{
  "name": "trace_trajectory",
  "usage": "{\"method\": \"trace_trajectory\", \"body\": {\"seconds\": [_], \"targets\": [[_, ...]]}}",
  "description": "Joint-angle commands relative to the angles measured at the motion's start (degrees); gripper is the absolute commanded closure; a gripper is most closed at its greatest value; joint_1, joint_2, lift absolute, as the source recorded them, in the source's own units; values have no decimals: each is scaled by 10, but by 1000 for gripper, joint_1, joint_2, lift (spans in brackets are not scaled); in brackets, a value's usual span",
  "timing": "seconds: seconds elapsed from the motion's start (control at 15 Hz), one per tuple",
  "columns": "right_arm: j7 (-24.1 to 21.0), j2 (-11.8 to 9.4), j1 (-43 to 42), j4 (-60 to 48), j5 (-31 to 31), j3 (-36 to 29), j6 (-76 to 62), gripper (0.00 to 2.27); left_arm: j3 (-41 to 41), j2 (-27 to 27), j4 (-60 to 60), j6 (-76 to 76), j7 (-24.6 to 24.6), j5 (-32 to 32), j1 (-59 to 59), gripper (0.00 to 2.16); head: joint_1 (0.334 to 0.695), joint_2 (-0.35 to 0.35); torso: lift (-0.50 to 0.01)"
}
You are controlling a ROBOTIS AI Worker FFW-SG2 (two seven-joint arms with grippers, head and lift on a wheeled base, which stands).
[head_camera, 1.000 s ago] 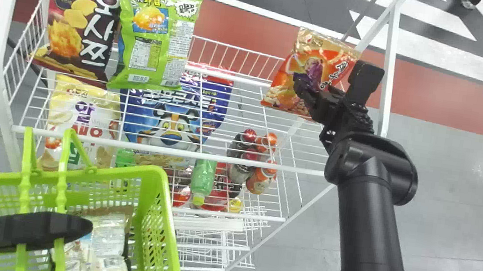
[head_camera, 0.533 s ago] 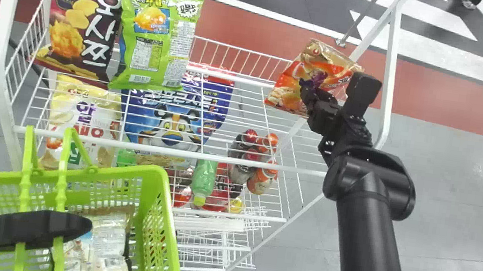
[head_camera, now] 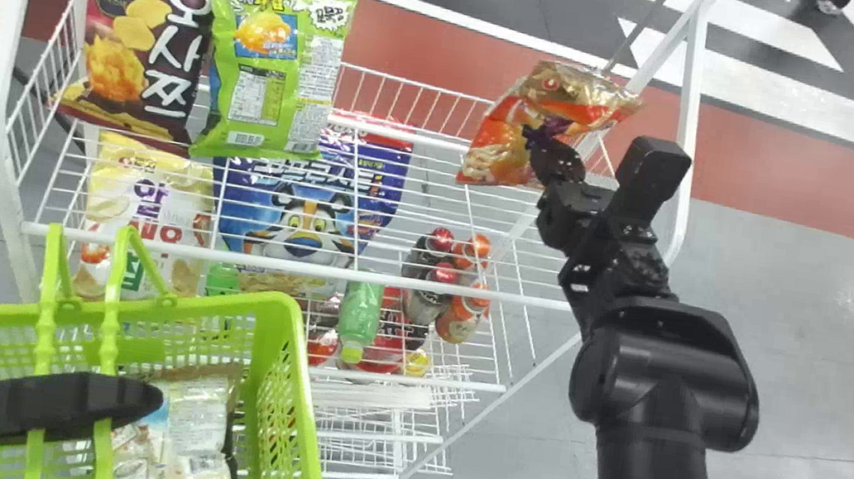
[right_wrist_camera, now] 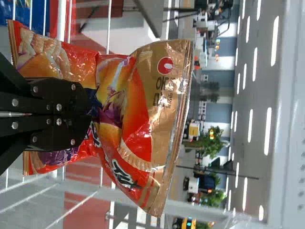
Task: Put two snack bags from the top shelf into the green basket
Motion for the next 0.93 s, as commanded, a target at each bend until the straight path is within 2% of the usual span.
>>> {"method": "trace_trajectory", "body": {"seconds": [0.0,0.27,0.33,0.6,0.87], "targets": [[0,5,50,-100,0,36,63,2236,1,0,-1,2,0,1,0,2142,695,-320,0],[8,5,112,-247,-8,90,228,2236,1,2,-1,2,2,5,0,2142,695,-253,0],[13,3,123,-272,-7,102,249,2236,1,2,-1,2,4,7,0,2142,695,-218,0],[37,-4,148,-343,-33,149,392,2236,1,2,-3,2,4,8,4,2142,695,-155,0],[39,-17,163,-388,-50,216,474,2236,1,2,-4,2,5,11,4,2142,695,-68,0]]}}
